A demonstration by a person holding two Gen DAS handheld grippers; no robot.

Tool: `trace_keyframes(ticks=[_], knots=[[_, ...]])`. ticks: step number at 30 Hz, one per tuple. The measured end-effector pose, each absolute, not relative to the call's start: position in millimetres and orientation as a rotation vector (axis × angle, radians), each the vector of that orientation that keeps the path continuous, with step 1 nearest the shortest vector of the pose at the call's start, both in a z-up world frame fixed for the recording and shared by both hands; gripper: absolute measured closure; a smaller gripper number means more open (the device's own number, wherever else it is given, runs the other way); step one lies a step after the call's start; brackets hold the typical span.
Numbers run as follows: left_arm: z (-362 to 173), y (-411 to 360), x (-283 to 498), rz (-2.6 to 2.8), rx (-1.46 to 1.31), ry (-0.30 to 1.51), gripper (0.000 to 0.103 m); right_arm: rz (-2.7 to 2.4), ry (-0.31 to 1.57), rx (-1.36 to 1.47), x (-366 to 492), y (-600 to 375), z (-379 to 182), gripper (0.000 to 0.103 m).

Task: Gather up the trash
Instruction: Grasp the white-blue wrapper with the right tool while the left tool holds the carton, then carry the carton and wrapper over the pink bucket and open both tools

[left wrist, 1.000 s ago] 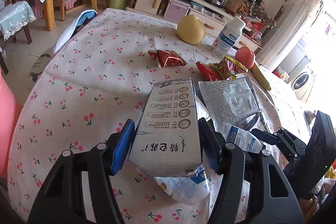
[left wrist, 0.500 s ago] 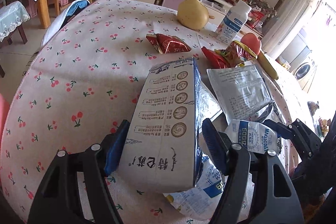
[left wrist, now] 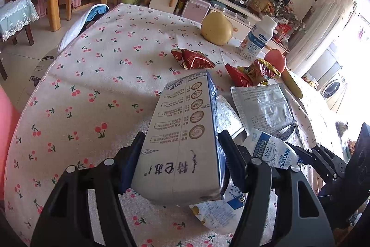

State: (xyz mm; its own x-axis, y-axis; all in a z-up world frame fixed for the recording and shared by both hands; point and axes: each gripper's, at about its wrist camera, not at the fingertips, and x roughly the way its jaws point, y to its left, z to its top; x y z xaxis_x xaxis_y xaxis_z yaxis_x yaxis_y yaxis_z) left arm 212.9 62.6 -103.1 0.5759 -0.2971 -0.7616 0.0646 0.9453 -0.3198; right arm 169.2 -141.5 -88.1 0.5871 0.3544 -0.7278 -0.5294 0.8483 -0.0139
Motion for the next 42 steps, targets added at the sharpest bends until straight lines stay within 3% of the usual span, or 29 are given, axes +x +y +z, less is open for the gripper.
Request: trace_keyframes(ticks=[2,3,4,29,42], knots=[[-101.3,64.6,210.7,-0.215,-0.273,0.93,0.037,0.498,0.786,-0.229,168.6,-140.5,-86.0,0.048],[-100.1,65.3,209.6,-0.216,-0.271,0.927,0.037,0.487,0.785,-0.219,168.9,-140.7,-85.0,0.078],[-98.7,66.2,208.4,-0.217,-0.269,0.921,0.037,0.474,0.784,-0.207,169.1,-141.2,-83.7,0.082],[-71.2,111.5,188.6,-0.231,-0.372,0.835,0.038,0.37,0.765,0.074,160.0,-136.4,-42.4,0.083],[-31.9,184.3,155.1,-0.136,-0.463,0.684,0.038,0.543,0.708,0.139,171.9,-40.4,-1.8,0.083]])
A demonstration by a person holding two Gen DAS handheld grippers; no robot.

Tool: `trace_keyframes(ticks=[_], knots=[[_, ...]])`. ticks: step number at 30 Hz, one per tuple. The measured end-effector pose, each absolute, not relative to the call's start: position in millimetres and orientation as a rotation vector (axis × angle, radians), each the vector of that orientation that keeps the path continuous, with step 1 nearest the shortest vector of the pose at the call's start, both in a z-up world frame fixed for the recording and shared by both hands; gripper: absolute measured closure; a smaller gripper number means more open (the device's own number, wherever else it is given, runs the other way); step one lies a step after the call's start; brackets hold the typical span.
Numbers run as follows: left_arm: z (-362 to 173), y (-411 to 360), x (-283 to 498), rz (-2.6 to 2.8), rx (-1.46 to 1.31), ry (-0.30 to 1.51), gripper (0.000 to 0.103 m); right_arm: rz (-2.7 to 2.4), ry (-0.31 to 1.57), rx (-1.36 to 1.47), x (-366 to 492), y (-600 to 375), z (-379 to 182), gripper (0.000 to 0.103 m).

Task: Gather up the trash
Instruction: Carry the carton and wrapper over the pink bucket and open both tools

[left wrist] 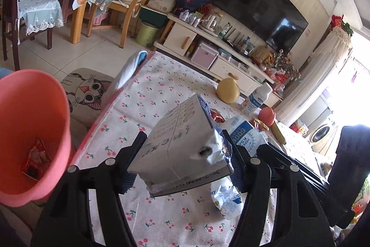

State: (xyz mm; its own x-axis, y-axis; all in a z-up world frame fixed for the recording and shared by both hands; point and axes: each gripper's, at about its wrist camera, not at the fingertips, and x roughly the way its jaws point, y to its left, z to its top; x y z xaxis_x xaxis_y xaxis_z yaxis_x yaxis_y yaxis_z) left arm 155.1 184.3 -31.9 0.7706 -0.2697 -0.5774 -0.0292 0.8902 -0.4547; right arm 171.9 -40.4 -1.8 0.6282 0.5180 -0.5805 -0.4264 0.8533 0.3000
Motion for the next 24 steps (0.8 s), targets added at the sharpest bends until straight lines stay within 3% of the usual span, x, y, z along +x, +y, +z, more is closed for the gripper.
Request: trace_keyframes(ticks=[10,17,19,20,21,24], knots=[[-25.3,304.0,115.0,0.251,-0.62,0.566,0.041,0.785,0.715,0.137,184.5,106.8,18.4,0.083],[-52.2,357.8,112.8,0.478,-0.716,0.648,0.041,0.858,0.823,0.077,189.2,193.9,-16.4,0.081],[-56.3,361.6,113.7,0.507,-0.721,0.656,0.035,0.861,0.847,0.074,188.8,199.7,-27.8,0.081],[-56.6,362.3,113.6,0.517,-0.718,0.658,0.026,0.859,0.856,0.075,188.3,201.0,-31.9,0.073],[-56.6,362.2,113.1,0.533,-0.71,0.654,0.023,0.848,0.856,0.076,188.0,198.9,-34.2,0.06],[-50.7,355.7,114.0,0.556,-0.67,0.621,0.022,0.803,0.819,0.08,182.4,186.8,-31.7,0.043]])
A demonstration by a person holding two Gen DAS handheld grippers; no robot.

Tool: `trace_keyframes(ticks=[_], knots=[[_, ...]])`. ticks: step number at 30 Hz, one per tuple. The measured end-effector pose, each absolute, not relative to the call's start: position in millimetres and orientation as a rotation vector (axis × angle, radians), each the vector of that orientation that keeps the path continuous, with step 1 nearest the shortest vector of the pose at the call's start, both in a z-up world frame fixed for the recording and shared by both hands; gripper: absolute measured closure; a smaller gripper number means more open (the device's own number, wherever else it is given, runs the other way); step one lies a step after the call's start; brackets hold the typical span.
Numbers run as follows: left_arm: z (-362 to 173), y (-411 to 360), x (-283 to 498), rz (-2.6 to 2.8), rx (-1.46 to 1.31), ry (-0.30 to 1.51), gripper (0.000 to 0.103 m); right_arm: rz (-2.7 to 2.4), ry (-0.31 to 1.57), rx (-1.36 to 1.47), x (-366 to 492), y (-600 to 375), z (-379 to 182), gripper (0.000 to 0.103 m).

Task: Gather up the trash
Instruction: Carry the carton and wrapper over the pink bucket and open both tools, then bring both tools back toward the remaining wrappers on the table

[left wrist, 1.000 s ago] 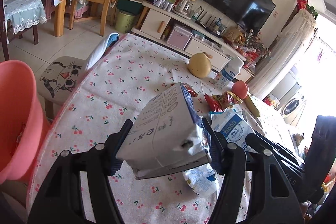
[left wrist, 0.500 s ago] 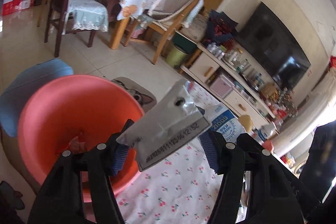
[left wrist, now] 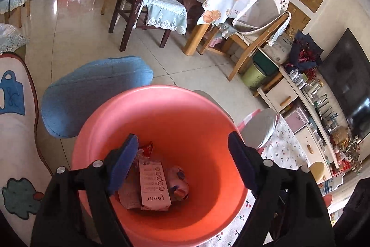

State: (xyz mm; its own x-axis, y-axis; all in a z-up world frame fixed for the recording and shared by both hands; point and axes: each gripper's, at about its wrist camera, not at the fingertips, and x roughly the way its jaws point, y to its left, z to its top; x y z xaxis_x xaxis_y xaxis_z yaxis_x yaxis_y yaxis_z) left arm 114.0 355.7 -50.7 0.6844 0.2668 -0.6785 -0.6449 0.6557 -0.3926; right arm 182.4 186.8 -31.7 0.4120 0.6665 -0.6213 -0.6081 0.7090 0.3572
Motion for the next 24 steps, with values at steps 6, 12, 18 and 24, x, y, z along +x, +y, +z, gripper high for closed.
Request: trace_keyframes(ticks=[6,12,18,24], knots=[[-38.8,333.9,116.7,0.535,-0.567,0.554,0.018,0.699,0.735,0.087,175.9,145.7,-15.3,0.023],[-33.4,311.1,128.9,0.457,-0.521,0.523,0.017,0.608,0.68,0.05,162.5,108.1,-3.3,0.017],[-30.3,282.9,133.2,0.386,-0.467,0.498,0.015,0.54,0.656,0.027,155.2,74.4,2.5,0.014],[-29.9,256.5,143.4,0.294,-0.411,0.527,0.014,0.497,0.648,-0.016,145.8,53.6,3.1,0.013]])
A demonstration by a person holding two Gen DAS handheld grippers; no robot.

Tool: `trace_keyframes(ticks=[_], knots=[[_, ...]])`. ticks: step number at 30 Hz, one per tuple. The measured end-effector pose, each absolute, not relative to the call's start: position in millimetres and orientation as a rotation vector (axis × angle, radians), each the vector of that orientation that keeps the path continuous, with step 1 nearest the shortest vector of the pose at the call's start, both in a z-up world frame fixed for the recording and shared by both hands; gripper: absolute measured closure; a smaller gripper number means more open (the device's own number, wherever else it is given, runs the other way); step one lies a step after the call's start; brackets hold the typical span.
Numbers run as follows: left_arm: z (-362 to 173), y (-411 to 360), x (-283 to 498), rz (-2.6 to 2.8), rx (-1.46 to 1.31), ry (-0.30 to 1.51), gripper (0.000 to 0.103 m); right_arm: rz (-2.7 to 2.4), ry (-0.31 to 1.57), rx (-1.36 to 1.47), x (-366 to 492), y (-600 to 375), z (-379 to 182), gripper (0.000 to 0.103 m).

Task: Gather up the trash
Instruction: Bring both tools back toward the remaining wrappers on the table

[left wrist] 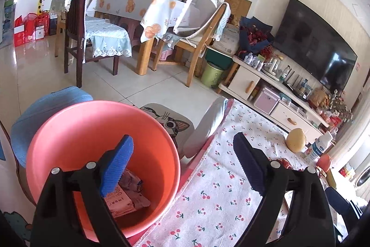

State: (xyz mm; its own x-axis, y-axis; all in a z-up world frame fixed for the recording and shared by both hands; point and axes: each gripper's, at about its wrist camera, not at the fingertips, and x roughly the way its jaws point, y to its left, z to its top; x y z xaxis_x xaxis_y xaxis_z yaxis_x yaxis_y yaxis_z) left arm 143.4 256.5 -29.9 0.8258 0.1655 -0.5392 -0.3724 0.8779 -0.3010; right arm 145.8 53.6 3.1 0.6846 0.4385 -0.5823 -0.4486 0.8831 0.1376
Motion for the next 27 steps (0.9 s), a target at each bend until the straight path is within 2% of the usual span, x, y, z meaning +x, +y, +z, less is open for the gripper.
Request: trace_keyframes(ticks=[16,27], knots=[[-41.9,180.5,166.8,0.079,-0.243,0.674,0.014,0.404,0.576,-0.092,116.8,-13.6,1.7,0.012],[-48.1,140.9,177.6,0.032,-0.197,0.69,0.014,0.314,0.591,0.025,132.6,-85.8,-11.8,0.011]])
